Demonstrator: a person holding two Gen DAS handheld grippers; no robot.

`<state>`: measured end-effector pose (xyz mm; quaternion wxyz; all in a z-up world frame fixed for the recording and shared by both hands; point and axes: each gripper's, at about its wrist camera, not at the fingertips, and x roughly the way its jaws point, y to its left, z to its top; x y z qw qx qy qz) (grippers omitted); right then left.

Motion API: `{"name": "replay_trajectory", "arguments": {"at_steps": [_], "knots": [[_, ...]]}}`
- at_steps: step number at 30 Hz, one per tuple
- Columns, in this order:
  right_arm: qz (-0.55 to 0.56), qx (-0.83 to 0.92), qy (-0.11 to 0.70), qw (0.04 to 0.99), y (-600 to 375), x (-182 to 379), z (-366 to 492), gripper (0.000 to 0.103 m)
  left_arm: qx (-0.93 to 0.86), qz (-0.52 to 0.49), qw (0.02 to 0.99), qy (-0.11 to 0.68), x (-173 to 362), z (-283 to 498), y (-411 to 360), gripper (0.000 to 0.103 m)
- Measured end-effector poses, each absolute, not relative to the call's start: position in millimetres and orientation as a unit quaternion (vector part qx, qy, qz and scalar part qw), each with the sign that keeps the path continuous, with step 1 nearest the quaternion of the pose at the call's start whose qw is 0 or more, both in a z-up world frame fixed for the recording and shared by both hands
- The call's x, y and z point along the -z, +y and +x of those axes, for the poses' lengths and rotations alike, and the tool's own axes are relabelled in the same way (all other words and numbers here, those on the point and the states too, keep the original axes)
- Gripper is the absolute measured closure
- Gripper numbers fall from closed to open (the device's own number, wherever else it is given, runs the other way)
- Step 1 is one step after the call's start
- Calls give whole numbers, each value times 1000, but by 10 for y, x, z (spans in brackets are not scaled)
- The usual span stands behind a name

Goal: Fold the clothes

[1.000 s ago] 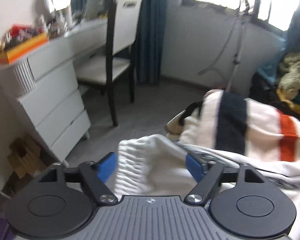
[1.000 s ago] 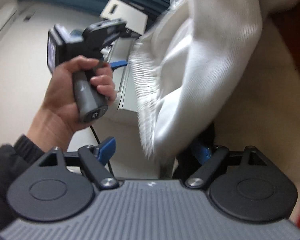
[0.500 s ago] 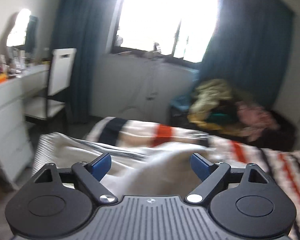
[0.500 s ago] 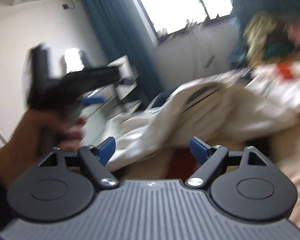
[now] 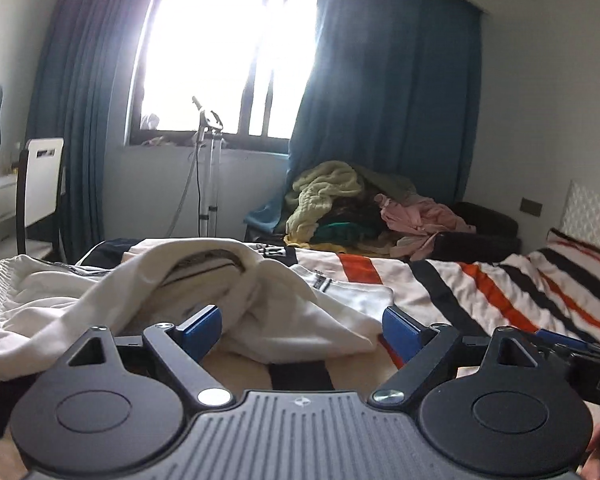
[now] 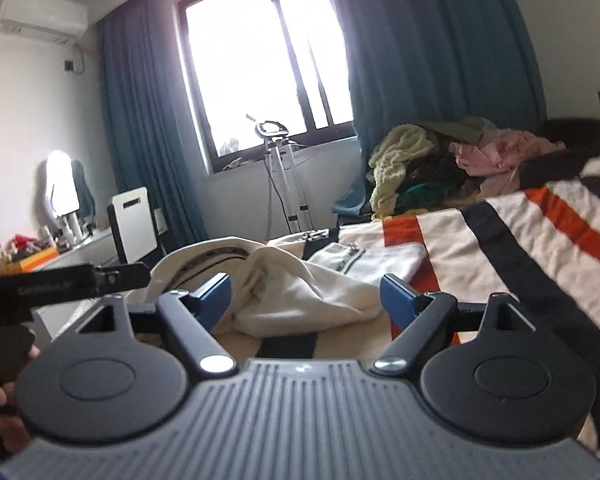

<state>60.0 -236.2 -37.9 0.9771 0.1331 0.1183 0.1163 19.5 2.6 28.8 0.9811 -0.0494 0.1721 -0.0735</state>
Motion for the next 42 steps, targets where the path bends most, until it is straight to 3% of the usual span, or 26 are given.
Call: {"name": "replay_trajectory", "arguments": {"at_steps": [10,42], "knots": [[121,-103,132,978,-2248,599,689,19,71,-32,979,190,264,166,-180,13],[149,-82,158,973,-2318,695,673,20,28,10,973,229,424,441,-114,13]]}}
